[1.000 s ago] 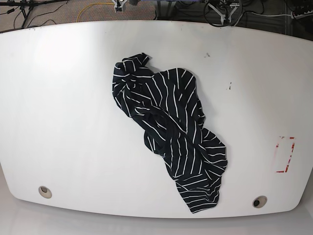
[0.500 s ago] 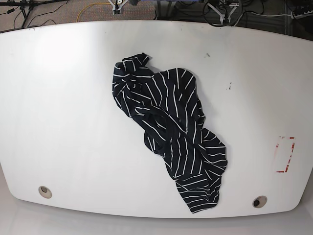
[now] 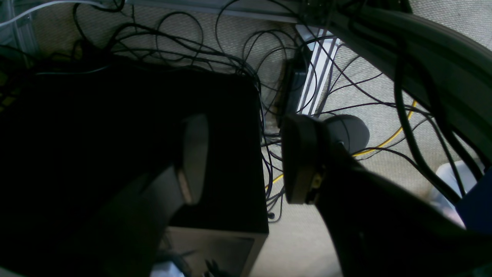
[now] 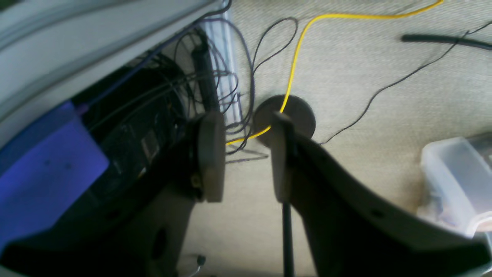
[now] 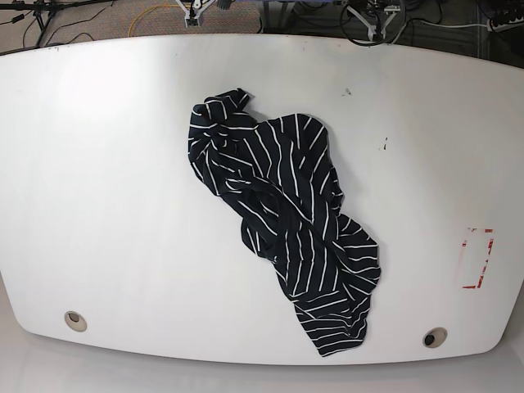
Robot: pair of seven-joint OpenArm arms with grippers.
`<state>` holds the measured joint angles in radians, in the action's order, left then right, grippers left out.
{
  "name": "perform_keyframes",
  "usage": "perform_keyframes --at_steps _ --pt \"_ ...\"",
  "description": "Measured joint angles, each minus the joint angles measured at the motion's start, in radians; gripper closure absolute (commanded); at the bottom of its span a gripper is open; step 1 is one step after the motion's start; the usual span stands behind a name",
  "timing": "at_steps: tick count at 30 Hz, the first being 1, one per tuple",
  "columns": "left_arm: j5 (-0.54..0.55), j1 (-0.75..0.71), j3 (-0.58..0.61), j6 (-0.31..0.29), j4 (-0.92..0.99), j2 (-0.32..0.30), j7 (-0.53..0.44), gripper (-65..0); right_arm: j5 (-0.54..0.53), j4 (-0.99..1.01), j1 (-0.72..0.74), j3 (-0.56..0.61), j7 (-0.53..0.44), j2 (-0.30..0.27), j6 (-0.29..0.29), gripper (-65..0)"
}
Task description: Fold the T-shirt properly
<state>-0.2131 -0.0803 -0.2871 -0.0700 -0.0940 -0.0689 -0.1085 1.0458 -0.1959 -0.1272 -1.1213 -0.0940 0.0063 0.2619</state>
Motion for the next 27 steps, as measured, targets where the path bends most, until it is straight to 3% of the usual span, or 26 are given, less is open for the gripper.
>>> perform_keyframes --at_steps 7,27 --pt "0.000 -0.036 0.002 0.003 -0.124 0.005 -0.012 -28.9 -0.002 -0.035 -0.029 0.002 -0.002 0.000 0.000 -19.0" --pt "-0.016 0.029 0.000 0.012 -0.010 0.007 -0.012 -29.0 0.001 -0.045 -0.055 -0.010 0.002 0.002 0.000 -18.9"
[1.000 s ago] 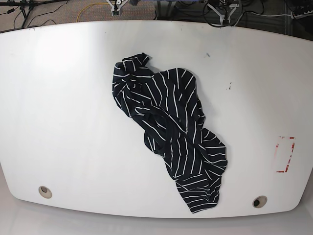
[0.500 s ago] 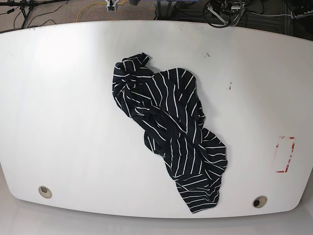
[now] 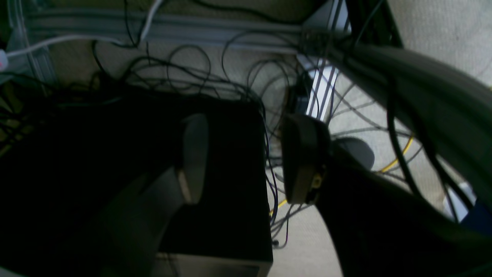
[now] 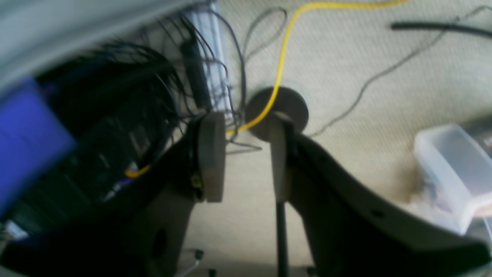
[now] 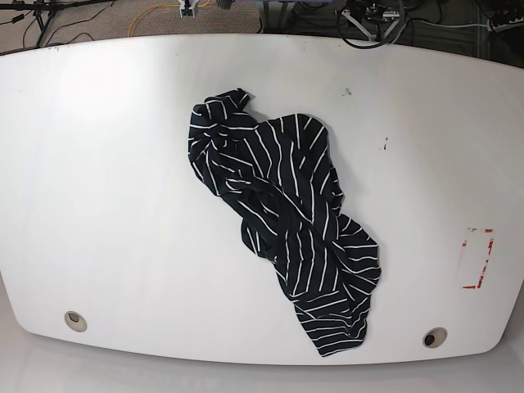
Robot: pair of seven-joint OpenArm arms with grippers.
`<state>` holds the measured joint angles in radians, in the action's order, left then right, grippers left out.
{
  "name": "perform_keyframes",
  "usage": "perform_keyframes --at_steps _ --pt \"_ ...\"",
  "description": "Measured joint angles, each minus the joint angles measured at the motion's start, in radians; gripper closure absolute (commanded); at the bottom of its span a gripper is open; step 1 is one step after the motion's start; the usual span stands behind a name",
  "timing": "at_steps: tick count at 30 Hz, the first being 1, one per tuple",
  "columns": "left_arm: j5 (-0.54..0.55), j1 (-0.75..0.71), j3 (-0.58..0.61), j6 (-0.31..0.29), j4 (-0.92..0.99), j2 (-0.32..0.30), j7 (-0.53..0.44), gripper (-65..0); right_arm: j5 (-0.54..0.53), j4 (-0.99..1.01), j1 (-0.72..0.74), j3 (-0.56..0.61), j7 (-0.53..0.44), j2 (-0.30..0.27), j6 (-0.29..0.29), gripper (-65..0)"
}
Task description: Fold the T-shirt properly
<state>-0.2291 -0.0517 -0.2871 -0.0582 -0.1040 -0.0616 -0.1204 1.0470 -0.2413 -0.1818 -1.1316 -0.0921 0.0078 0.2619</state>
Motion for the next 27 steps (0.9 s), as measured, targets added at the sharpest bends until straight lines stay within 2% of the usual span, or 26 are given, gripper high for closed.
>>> perform_keyframes --at_steps 11,13,20,23,27 --pt "-0.008 -0.043 -0.001 0.005 -0.051 0.001 0.016 -29.1 0.002 -0.179 -0.108 0.000 -0.007 0.005 0.057 -19.0" --pt "-0.017 -0.070 -0.008 0.006 -0.122 0.007 0.028 -29.0 0.004 -0.233 -0.130 0.005 -0.003 0.014 0.103 -18.9" --pt "-0.019 -0.137 -0.016 0.006 -0.318 0.012 0.022 -28.5 0.004 -0.302 -0.174 0.023 0.002 0.053 0.139 -19.2" --pt "-0.025 -0.185 -0.004 0.005 -0.423 0.008 -0.002 -28.3 0.016 -0.300 -0.163 -0.009 0.008 0.064 0.161 -19.2" --pt "-0.026 -0.237 -0.005 0.006 -0.490 -0.011 -0.014 -28.1 0.019 -0.289 -0.143 -0.013 -0.005 0.064 0.161 -19.3"
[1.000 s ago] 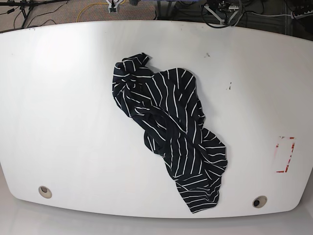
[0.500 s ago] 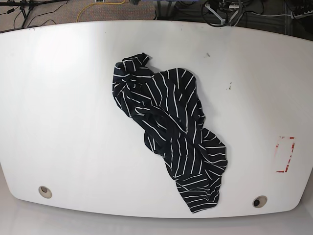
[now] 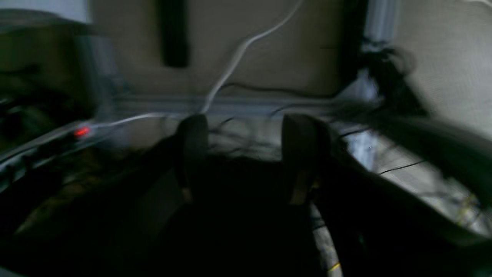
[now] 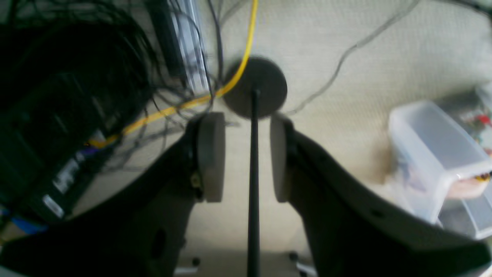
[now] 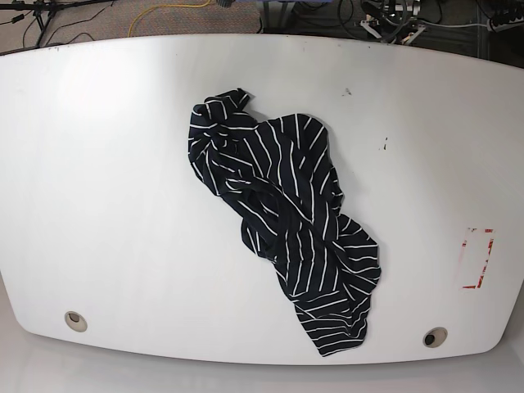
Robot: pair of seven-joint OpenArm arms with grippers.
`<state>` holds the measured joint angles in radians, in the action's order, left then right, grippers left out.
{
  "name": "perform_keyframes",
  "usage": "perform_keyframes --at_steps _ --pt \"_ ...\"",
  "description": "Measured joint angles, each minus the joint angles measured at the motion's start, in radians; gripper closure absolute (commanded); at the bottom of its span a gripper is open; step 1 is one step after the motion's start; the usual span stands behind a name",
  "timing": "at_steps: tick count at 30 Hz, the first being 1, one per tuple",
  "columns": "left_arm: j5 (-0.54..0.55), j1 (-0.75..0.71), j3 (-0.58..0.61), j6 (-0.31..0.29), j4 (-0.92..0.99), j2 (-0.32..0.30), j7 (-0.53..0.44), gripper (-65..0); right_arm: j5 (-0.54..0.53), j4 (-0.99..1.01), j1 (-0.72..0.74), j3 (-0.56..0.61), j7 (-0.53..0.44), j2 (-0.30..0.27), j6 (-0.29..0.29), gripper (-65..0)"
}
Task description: Fold the T-shirt properly
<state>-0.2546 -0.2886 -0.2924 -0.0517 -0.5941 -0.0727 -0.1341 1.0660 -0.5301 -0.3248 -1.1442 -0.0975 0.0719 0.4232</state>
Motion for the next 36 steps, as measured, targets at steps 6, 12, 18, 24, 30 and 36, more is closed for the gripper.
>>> perform_keyframes --at_steps 6,12,18,24,30,36 --pt "0.002 -0.046 0.011 0.006 -0.054 -0.002 -0.001 -28.7 0.001 -0.013 0.019 0.020 0.004 0.000 -0.003 -18.9" --pt "0.004 -0.045 0.009 -0.001 -0.039 -0.006 0.024 -28.7 -0.011 -0.005 0.089 0.060 -0.021 0.002 -0.010 -18.9" --pt "0.004 -0.045 0.009 -0.001 -0.038 -0.005 0.024 -28.7 -0.022 -0.008 0.093 0.057 -0.028 0.000 -0.008 -18.9" --pt "0.004 -0.053 0.009 -0.002 -0.069 -0.005 0.028 -28.7 -0.014 -0.005 0.057 0.051 -0.001 0.000 -0.008 -18.9" --pt "0.004 -0.087 0.006 -0.001 -0.154 -0.006 0.014 -28.7 -0.016 -0.006 0.067 0.053 -0.015 0.003 -0.008 -18.9" --pt "0.005 -0.139 0.006 -0.001 -0.206 -0.003 0.014 -28.9 -0.019 -0.006 0.061 0.053 -0.024 0.000 -0.008 -18.9"
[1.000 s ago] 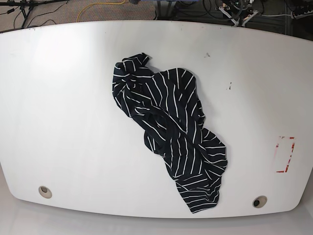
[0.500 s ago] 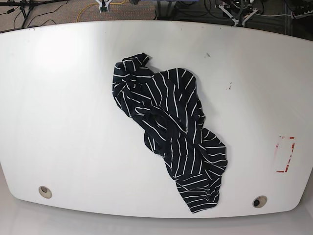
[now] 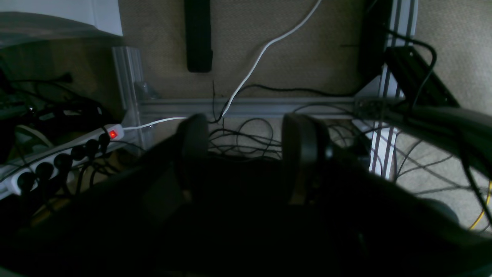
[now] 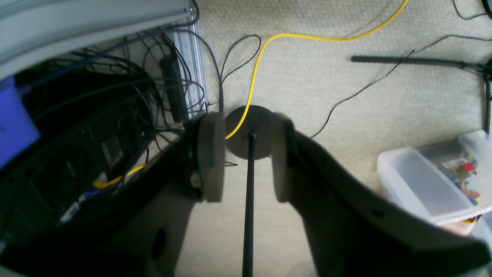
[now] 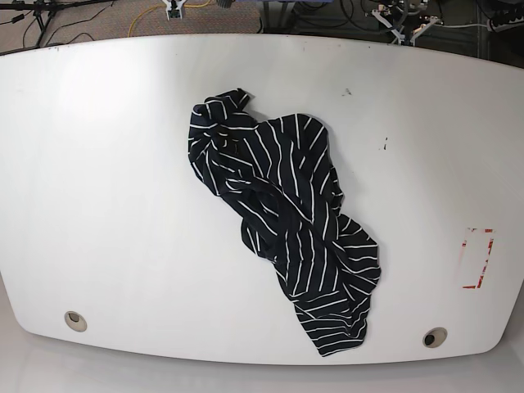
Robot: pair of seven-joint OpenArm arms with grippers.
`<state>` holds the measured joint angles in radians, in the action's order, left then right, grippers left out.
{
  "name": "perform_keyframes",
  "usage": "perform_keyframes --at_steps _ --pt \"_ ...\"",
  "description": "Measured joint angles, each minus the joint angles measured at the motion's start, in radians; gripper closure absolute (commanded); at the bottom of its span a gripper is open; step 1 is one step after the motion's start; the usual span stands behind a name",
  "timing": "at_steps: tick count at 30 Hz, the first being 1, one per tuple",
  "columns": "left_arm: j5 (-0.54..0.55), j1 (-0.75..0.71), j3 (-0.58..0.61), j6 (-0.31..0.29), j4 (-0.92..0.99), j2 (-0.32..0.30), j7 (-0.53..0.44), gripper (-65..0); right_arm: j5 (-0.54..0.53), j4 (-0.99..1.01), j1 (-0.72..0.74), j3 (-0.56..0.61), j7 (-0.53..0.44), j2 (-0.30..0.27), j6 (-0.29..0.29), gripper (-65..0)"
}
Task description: Fold the T-shirt properly
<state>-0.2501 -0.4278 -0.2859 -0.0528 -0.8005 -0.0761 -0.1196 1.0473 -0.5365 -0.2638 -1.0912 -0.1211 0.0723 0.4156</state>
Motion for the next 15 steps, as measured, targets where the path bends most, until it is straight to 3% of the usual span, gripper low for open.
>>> perform_keyframes --at_steps 15 --pt "0.003 -0.114 0.000 0.000 -0.029 0.007 0.007 -28.7 0.003 0.001 -0.004 -0.001 0.010 0.002 0.000 -18.9"
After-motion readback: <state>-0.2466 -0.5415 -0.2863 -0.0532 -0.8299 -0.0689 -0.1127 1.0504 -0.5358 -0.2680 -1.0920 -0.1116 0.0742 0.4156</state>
